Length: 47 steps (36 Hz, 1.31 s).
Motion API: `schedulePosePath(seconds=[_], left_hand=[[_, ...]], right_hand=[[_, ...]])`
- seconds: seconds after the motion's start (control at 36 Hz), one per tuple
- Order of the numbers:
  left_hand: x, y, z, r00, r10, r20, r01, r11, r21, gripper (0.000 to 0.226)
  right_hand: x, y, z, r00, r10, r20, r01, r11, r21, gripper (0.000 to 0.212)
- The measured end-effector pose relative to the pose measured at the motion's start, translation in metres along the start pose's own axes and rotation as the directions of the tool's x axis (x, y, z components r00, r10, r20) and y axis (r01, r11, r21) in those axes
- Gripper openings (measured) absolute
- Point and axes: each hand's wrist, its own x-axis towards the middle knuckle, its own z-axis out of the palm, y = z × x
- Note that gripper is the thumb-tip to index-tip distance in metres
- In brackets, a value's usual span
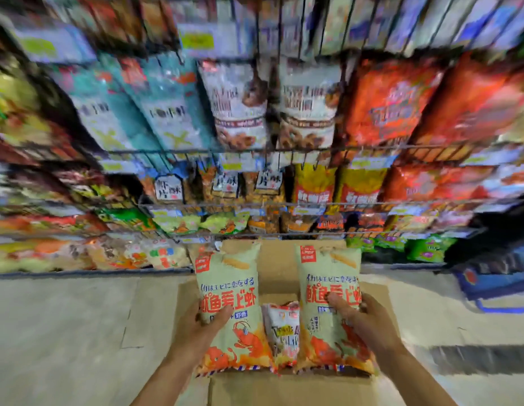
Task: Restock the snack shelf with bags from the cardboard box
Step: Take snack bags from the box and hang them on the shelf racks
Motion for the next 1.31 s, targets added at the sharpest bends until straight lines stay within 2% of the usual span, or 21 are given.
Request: schedulePosePath(seconds=[0.06, 0.11, 0.25, 0.33, 0.36, 0.47, 0.56, 0.67, 0.78, 0.89, 1.03, 1.11, 1.14, 1.22, 1.25, 1.31], left_hand=[[-0.043, 0.035, -0.014, 0.999, 0.025, -0.037, -0.025, 1.000, -0.007, 0.034], [-0.084, 0.062, -0.025, 0.995, 0.060, -0.076, -0.061, 0.998, -0.008, 0.044], [-0.181, 0.117, -0.041, 0.987, 0.147, -0.069, -0.152, 0.986, -0.066, 0.054], [-0.206, 0.120, -0.049, 0.973, 0.196, -0.125, -0.205, 0.977, -0.063, 0.106], [-0.211, 0.119, -0.055, 0.968, 0.204, -0.144, -0.214, 0.975, -0.058, 0.114], [-0.220, 0.125, -0.074, 0.953, 0.245, -0.177, -0.262, 0.962, -0.078, 0.111], [-0.241, 0.143, -0.080, 0.929, 0.308, -0.206, -0.321, 0.946, -0.034, 0.090], [-0.242, 0.157, -0.096, 0.910, 0.323, -0.259, -0.354, 0.931, -0.085, 0.076], [-0.235, 0.160, -0.116, 0.893, 0.374, -0.249, -0.417, 0.897, -0.147, 0.087], [-0.234, 0.173, -0.135, 0.872, 0.420, -0.252, -0.465, 0.871, -0.159, 0.059], [-0.210, 0.186, -0.174, 0.863, 0.437, -0.254, -0.483, 0.862, -0.157, 0.057], [-0.189, 0.193, -0.207, 0.856, 0.475, -0.205, -0.506, 0.851, -0.140, 0.085], [-0.182, 0.197, -0.219, 0.852, 0.487, -0.192, -0.516, 0.842, -0.155, 0.082], [-0.168, 0.212, -0.249, 0.843, 0.518, -0.144, -0.536, 0.832, -0.143, 0.042], [-0.163, 0.217, -0.260, 0.835, 0.534, -0.134, -0.549, 0.825, -0.132, 0.038], [-0.149, 0.227, -0.280, 0.816, 0.562, -0.136, -0.576, 0.809, -0.115, 0.044]], right_hand=[[-0.037, -0.040, -0.006, 0.999, -0.044, -0.015, 0.043, 0.999, -0.033, 0.049], [-0.070, -0.073, -0.011, 0.995, -0.091, -0.026, 0.090, 0.995, -0.051, 0.052], [-0.137, -0.138, -0.023, 0.973, -0.229, -0.019, 0.226, 0.967, -0.120, 0.071], [-0.165, -0.159, -0.027, 0.951, -0.310, 0.011, 0.307, 0.938, -0.162, 0.078], [-0.175, -0.167, -0.027, 0.945, -0.326, 0.023, 0.325, 0.930, -0.169, 0.076], [-0.198, -0.192, -0.026, 0.927, -0.375, 0.021, 0.372, 0.909, -0.188, 0.088], [-0.205, -0.203, -0.023, 0.903, -0.427, 0.041, 0.426, 0.882, -0.200, 0.096], [-0.217, -0.225, -0.012, 0.869, -0.493, 0.032, 0.489, 0.848, -0.207, 0.085], [-0.217, -0.240, 0.004, 0.856, -0.516, 0.033, 0.510, 0.833, -0.215, 0.084], [-0.217, -0.258, 0.026, 0.849, -0.529, 0.003, 0.516, 0.827, -0.224, 0.081], [-0.219, -0.284, 0.063, 0.836, -0.549, -0.020, 0.528, 0.814, -0.242, 0.078], [-0.217, -0.299, 0.091, 0.820, -0.570, -0.041, 0.543, 0.800, -0.254, 0.070], [-0.217, -0.304, 0.101, 0.816, -0.576, -0.051, 0.547, 0.798, -0.252, 0.069], [-0.221, -0.320, 0.134, 0.806, -0.590, -0.058, 0.570, 0.798, -0.197, 0.063], [-0.224, -0.326, 0.145, 0.805, -0.590, -0.063, 0.573, 0.800, -0.178, 0.061], [-0.228, -0.338, 0.163, 0.806, -0.587, -0.078, 0.574, 0.807, -0.139, 0.057]])
